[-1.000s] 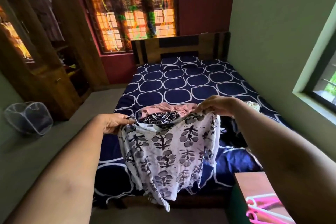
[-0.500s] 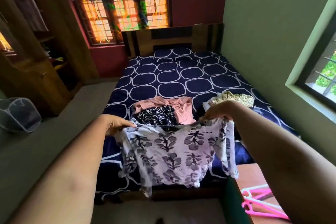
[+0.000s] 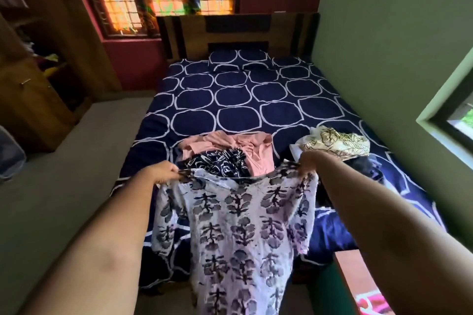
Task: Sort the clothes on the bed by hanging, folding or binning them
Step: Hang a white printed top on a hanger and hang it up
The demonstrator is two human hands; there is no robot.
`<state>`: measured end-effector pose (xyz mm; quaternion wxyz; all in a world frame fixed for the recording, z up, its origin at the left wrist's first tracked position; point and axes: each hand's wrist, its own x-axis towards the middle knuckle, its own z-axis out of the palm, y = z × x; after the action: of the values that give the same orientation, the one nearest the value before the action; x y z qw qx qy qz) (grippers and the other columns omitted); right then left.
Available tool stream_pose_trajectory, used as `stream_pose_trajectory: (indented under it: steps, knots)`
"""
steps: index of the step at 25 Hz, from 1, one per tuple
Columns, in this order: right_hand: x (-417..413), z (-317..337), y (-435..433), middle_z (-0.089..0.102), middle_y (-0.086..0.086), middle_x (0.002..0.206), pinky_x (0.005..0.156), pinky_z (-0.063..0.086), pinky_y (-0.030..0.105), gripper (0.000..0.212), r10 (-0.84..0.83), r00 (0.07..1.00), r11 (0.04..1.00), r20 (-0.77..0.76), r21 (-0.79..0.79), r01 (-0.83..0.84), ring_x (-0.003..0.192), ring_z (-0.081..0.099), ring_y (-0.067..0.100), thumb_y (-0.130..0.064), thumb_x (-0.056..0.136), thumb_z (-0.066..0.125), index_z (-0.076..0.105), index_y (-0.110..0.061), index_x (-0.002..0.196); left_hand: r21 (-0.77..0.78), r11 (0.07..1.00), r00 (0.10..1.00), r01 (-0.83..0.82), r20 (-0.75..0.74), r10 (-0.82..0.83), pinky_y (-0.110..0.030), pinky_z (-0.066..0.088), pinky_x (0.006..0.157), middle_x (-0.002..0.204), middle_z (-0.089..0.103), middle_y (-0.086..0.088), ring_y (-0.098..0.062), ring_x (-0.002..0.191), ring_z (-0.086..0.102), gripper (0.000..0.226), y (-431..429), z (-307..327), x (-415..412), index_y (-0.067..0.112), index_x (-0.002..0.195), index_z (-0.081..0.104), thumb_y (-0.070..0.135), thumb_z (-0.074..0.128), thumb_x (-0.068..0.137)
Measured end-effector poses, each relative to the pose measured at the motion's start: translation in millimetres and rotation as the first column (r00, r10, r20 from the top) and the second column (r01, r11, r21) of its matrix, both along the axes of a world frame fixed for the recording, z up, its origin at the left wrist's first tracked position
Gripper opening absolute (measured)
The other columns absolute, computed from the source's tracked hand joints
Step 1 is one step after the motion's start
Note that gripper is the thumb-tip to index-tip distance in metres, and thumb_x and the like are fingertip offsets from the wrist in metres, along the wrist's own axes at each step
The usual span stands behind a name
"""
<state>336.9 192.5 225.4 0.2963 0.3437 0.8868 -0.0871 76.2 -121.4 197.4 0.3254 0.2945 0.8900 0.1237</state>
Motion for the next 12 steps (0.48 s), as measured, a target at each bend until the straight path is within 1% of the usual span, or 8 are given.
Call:
stream_pose_trajectory:
  steps: [2, 3, 5, 7, 9, 10, 11, 12]
  knots:
    - [-28, -9, 13, 0.067, 0.012, 0.106, 0.056, 0.038, 0.018, 0.033, -0.089, 0.992, 0.994, -0.094, -0.066, 0.083, 0.079, 0.058, 0.02, -0.016, 0.086, 0.066, 0.064, 0.0, 0.115, 0.021, 0.999, 0.994, -0.028, -0.104, 0.03, -0.02, 0.036, 0.052, 0.076, 0.061, -0.011, -0.014, 0.068, 0.051, 0.018, 16, -14, -28, 0.014, 0.078, 0.064, 0.025, 0.063, 0.092]
    - [-45, -15, 22, 0.067, 0.015, 0.108, 0.054, 0.041, 0.02, 0.031, -0.186, 0.966, 0.979, -0.181, -0.115, 0.167, 0.073, 0.057, 0.019, -0.013, 0.085, 0.065, 0.064, 0.001, 0.113, 0.047, 0.995, 0.985, -0.082, -0.145, 0.088, -0.023, 0.037, 0.054, 0.079, 0.064, -0.015, -0.017, 0.069, 0.053, 0.018, 27, -22, -45, 0.01, 0.079, 0.067, 0.022, 0.062, 0.091]
    - [-78, -27, 38, 0.067, 0.017, 0.091, 0.043, 0.042, 0.023, 0.029, -0.369, 0.868, 0.926, -0.333, -0.206, 0.315, 0.055, 0.054, 0.016, -0.009, 0.085, 0.062, 0.063, 0.004, 0.111, 0.18, 0.953, 0.953, -0.245, -0.135, 0.271, -0.025, 0.041, 0.058, 0.076, 0.063, -0.017, -0.019, 0.066, 0.056, 0.016, 52, -36, -75, 0.005, 0.079, 0.066, 0.016, 0.061, 0.089]
    - [-106, -42, 56, 0.063, 0.013, 0.076, 0.041, 0.045, 0.02, 0.027, -0.52, 0.756, 0.852, -0.397, -0.304, 0.426, 0.053, 0.057, 0.016, -0.007, 0.086, 0.06, 0.063, 0.004, 0.11, 0.319, 0.868, 0.919, -0.381, 0.023, 0.394, -0.026, 0.05, 0.053, 0.075, 0.063, -0.017, -0.018, 0.053, 0.061, 0.01, 80, -45, -95, 0.006, 0.083, 0.064, 0.01, 0.058, 0.09]
    - [-125, -57, 68, 0.068, 0.016, 0.091, 0.059, 0.057, 0.026, 0.027, -0.602, 0.67, 0.797, -0.433, -0.365, 0.481, 0.068, 0.064, 0.022, -0.008, 0.085, 0.061, 0.064, 0.001, 0.11, 0.367, 0.775, 0.857, -0.515, 0.25, 0.451, -0.019, 0.049, 0.041, 0.075, 0.059, -0.015, -0.011, 0.04, 0.059, 0.008, 103, -57, -108, 0.008, 0.093, 0.058, 0.002, 0.051, 0.093]
    - [-131, -65, 73, 0.068, 0.017, 0.103, 0.071, 0.058, 0.029, 0.029, -0.596, 0.662, 0.803, -0.456, -0.356, 0.478, 0.08, 0.066, 0.025, -0.009, 0.085, 0.061, 0.065, -0.001, 0.112, 0.383, 0.735, 0.828, -0.559, 0.308, 0.469, -0.016, 0.049, 0.04, 0.078, 0.059, -0.014, -0.013, 0.044, 0.061, 0.009, 112, -62, -110, 0.008, 0.097, 0.055, 0.001, 0.05, 0.094]
    - [-137, -74, 76, 0.065, 0.018, 0.114, 0.081, 0.055, 0.029, 0.033, -0.555, 0.675, 0.832, -0.485, -0.325, 0.45, 0.094, 0.064, 0.027, -0.009, 0.085, 0.062, 0.063, -0.003, 0.117, 0.399, 0.715, 0.817, -0.575, 0.336, 0.47, -0.018, 0.052, 0.046, 0.085, 0.06, -0.015, -0.018, 0.056, 0.064, 0.009, 122, -73, -116, 0.008, 0.1, 0.054, 0.003, 0.051, 0.094]
    - [-143, -81, 77, 0.059, 0.018, 0.125, 0.09, 0.049, 0.029, 0.043, -0.492, 0.7, 0.871, -0.517, -0.29, 0.397, 0.109, 0.058, 0.029, -0.009, 0.083, 0.066, 0.058, -0.006, 0.125, 0.406, 0.724, 0.828, -0.558, 0.336, 0.45, -0.024, 0.056, 0.06, 0.097, 0.062, -0.015, -0.025, 0.073, 0.066, 0.012, 131, -85, -121, 0.008, 0.106, 0.054, 0.007, 0.055, 0.094]
